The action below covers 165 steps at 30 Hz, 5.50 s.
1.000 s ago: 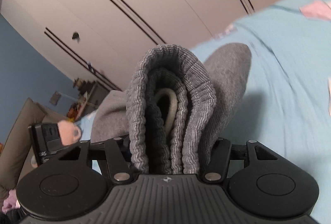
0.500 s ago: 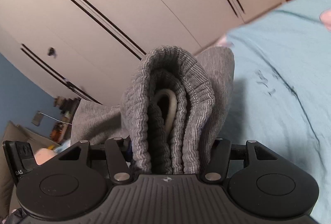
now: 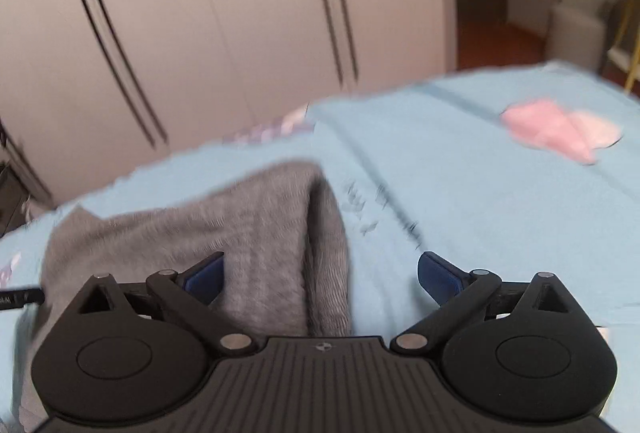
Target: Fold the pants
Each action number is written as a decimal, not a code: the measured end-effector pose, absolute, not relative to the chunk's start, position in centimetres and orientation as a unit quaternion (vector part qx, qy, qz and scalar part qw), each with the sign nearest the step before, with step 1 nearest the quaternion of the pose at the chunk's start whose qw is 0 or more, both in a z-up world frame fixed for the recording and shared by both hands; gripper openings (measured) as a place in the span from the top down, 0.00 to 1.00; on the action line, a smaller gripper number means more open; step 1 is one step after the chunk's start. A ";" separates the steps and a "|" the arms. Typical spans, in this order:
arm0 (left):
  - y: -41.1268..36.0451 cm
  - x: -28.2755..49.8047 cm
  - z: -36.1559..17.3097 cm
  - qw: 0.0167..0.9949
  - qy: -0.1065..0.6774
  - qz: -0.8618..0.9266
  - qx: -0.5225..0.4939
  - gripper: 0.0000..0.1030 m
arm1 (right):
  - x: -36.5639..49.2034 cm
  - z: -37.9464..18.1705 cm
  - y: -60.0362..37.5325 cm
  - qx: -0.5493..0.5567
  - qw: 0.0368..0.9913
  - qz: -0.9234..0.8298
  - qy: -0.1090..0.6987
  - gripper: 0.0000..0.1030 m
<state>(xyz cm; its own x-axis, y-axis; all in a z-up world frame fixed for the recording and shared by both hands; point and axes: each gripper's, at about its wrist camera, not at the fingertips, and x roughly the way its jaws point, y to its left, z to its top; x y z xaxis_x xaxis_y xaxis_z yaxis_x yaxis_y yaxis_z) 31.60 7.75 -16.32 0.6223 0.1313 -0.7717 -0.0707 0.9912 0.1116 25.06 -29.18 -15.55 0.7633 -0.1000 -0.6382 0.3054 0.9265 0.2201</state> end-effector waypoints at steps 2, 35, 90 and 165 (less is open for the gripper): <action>7.2 29.5 -15.5 0.907 0.420 0.011 0.009 0.19 | 22.7 -14.7 -27.2 0.129 0.938 -0.137 0.291 0.04; 8.7 17.0 -20.5 0.927 0.374 0.026 0.007 0.01 | 14.1 -16.4 -25.8 -0.002 0.919 -0.283 0.274 0.18; 1.7 8.8 -0.6 0.856 0.512 -0.023 0.068 0.01 | 5.2 -1.0 -14.0 0.006 0.846 -0.093 0.526 0.01; -0.7 10.9 -3.9 0.816 0.570 -0.037 0.089 0.01 | 7.3 -3.0 -17.0 0.063 0.831 -0.100 0.543 0.01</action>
<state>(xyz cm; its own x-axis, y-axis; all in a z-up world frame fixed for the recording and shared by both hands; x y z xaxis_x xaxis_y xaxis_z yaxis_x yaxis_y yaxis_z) 10.91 -0.73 -3.95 0.3469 0.0417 -0.9370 0.1624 0.9813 0.1038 7.30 -17.03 -2.98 0.3907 -0.0971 -0.9154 0.2346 0.9721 -0.0029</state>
